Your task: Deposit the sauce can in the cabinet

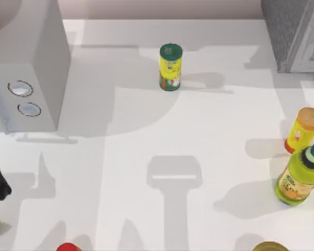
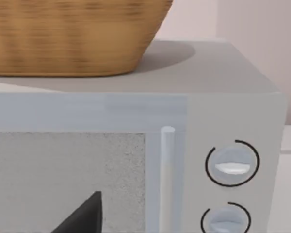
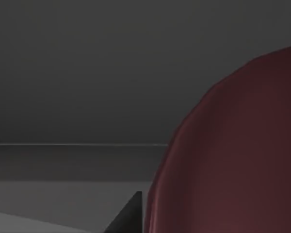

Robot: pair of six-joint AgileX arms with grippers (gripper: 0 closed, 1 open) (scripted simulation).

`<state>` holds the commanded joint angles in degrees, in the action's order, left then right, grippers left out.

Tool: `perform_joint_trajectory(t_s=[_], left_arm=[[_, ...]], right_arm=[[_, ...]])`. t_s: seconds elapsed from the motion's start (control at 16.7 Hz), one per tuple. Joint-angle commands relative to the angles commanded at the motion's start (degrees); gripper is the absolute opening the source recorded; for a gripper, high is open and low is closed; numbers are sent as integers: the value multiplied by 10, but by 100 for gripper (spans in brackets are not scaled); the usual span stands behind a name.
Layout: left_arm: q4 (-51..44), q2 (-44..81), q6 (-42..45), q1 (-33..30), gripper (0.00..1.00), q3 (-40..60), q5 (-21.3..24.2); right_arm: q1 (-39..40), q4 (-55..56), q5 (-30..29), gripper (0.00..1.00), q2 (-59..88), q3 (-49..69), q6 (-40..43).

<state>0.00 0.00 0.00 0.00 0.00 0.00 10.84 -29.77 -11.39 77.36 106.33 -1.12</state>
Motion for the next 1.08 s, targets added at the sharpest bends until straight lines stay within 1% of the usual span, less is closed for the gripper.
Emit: perform_joint_trajectory(t_s=[0.24, 0.84, 1.08], left_arm=[[0, 0, 0, 0, 100, 0, 0], [0, 0, 0, 0, 100, 0, 0], [0, 0, 0, 0, 100, 0, 0]], right_arm=[[-6, 4, 5, 0, 39, 31, 5], [-46, 41, 42, 0, 280, 236, 3], [-49, 45, 44, 0, 297, 252, 1]])
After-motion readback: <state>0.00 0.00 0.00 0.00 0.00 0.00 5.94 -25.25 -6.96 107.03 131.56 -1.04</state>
